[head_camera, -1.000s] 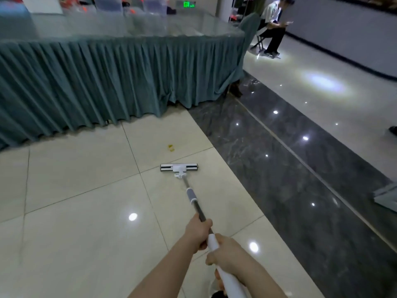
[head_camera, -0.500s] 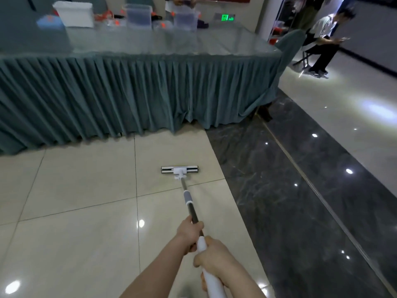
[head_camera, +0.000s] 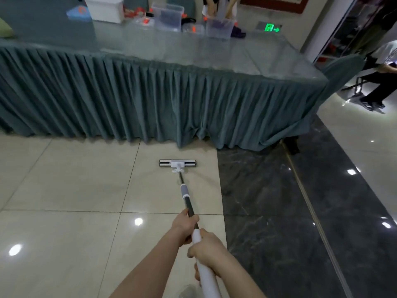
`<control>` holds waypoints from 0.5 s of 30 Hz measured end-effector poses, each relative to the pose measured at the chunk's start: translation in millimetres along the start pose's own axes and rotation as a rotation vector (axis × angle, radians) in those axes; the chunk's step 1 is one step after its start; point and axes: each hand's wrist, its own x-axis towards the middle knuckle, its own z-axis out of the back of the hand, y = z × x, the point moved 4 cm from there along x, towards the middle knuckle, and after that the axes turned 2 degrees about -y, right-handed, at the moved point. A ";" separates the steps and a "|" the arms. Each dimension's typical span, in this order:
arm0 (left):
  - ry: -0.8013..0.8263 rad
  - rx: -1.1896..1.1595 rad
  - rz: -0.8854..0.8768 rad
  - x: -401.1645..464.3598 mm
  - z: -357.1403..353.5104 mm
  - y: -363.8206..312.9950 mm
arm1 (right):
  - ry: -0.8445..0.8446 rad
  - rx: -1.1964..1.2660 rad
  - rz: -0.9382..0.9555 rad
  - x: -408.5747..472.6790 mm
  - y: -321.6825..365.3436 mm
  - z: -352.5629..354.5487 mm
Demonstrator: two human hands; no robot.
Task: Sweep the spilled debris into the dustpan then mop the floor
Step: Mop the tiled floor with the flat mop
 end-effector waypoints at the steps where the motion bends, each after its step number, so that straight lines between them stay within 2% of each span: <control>1: -0.005 -0.002 0.005 5.8 -7.6 -11.1 | 0.010 -0.017 0.004 6.5 1.9 15.3; 6: -0.019 -0.025 0.068 12.6 -67.9 -52.1 | 0.069 -0.082 -0.023 22.9 -14.3 96.9; 10: -0.071 -0.101 0.099 9.2 -133.0 -80.2 | 0.116 -0.227 0.086 34.4 -39.7 166.0; 13: -0.123 -0.170 0.102 9.1 -188.2 -92.5 | 0.192 -0.246 0.104 37.4 -70.5 219.9; 15: -0.152 -0.201 0.113 11.0 -232.0 -95.2 | 0.190 -0.367 0.183 43.8 -92.4 255.9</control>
